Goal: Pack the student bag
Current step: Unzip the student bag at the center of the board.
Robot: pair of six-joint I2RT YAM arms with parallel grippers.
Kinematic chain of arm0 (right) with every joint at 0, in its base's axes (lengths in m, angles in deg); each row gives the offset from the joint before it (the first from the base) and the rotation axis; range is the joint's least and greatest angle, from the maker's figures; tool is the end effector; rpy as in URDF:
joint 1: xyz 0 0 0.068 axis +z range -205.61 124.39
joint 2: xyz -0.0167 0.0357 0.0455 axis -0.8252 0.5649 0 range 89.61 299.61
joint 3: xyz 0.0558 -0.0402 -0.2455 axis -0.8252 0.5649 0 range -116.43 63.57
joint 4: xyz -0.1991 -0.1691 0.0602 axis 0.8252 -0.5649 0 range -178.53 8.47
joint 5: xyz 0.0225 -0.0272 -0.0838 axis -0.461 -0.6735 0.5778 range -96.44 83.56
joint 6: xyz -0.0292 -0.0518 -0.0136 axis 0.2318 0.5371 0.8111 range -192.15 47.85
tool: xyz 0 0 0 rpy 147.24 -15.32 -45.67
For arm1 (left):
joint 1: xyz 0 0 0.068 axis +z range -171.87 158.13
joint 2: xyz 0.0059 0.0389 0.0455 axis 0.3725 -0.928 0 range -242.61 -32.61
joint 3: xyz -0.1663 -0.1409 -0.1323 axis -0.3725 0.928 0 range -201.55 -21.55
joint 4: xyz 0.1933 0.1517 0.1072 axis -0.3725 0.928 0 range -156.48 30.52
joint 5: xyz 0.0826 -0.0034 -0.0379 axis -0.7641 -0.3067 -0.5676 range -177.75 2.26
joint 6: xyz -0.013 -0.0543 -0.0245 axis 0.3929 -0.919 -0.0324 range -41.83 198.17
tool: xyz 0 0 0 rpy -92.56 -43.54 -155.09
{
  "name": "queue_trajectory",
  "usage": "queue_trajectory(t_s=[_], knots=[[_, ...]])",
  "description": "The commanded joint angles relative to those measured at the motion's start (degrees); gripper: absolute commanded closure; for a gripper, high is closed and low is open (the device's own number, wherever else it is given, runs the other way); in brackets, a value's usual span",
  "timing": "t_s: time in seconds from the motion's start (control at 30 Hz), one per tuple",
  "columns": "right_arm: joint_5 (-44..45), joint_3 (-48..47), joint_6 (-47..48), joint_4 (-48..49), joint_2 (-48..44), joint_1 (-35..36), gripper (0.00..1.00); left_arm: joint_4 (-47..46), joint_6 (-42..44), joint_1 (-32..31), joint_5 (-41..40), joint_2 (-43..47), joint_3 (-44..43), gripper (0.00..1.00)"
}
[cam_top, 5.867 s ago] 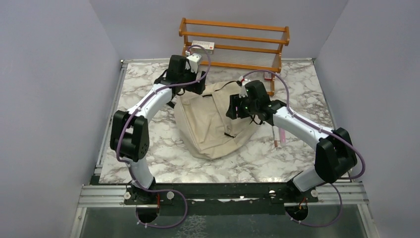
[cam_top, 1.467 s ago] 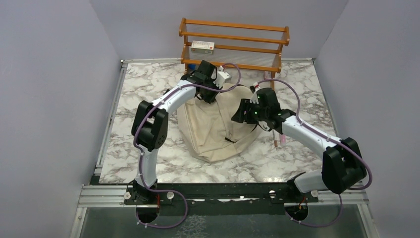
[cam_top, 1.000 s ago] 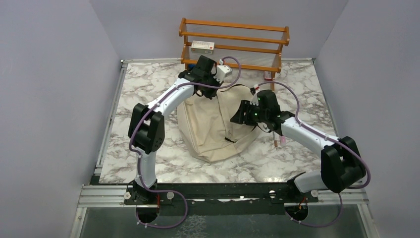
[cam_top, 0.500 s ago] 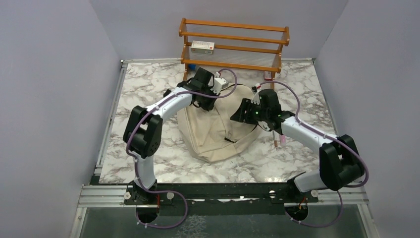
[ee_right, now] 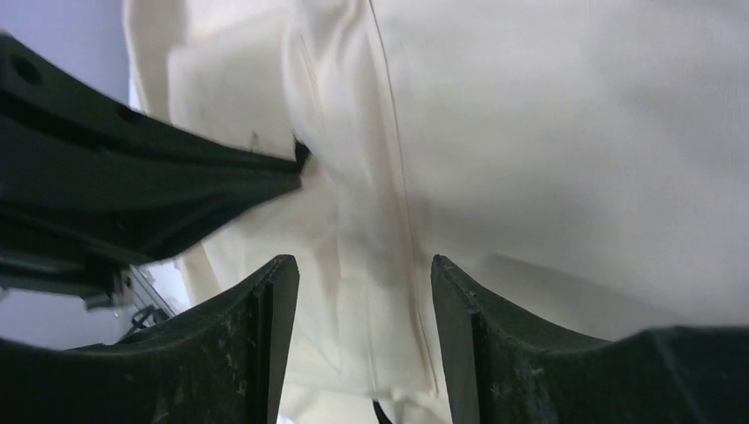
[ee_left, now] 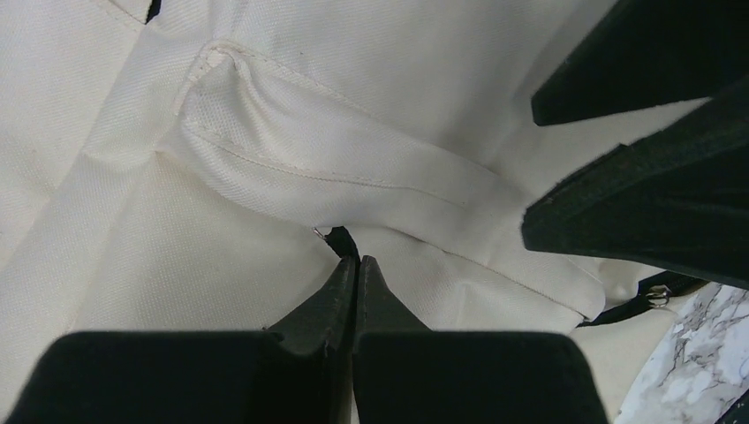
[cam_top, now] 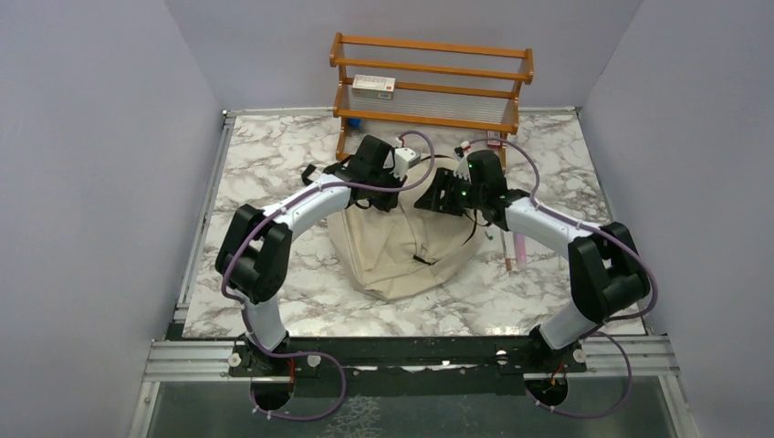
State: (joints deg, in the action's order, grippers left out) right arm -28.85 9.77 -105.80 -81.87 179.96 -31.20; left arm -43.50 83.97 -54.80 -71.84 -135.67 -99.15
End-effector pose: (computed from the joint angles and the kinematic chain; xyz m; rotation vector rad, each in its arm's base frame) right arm 0.3139 0.1615 0.1873 -0.0421 2.3413 0.9688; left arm 0.3349 -0.2318 0.2103 0.9328 2.2631 -0.5495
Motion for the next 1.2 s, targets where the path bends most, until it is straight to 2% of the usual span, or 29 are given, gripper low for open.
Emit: queue_trajectory(t_s=[0.0, 0.33, 0.57, 0.7, 0.87, 1.13, 1.17], knots=[[-1.62, -6.34, -1.21, 3.83, 5.27, -0.55, 0.38, -0.61, -2.58, -0.62, -1.46, 3.27, 1.58, 1.00], [-4.09, -19.35, -2.38, 6.06, 18.89, -0.66, 0.37, -1.36, -3.05, -0.60, -2.11, 3.40, 1.93, 1.00], [-8.22, -24.90, -0.51, 7.58, 24.80, -0.64, 0.37, -1.27, -2.81, -0.64, -1.71, 3.03, 2.03, 1.00], [-9.62, -27.69, 0.54, 5.99, 27.58, -0.63, 0.41, -1.28, -2.66, -0.61, -1.31, 2.62, 1.63, 1.00], [-8.63, -29.05, 1.51, 4.29, 29.53, -0.63, 0.53, -1.28, -2.28, -0.70, -1.31, 2.44, 1.24, 1.00], [-7.69, -28.32, 1.06, 5.29, 29.44, -0.67, 0.98, -0.23, -2.02, -0.63, -0.71, 2.41, 0.40, 1.00], [-7.20, -28.11, 0.65, 5.64, 29.21, -0.67, 0.99, 0.07, -2.06, -0.69, -0.46, 2.49, 0.17, 1.00]])
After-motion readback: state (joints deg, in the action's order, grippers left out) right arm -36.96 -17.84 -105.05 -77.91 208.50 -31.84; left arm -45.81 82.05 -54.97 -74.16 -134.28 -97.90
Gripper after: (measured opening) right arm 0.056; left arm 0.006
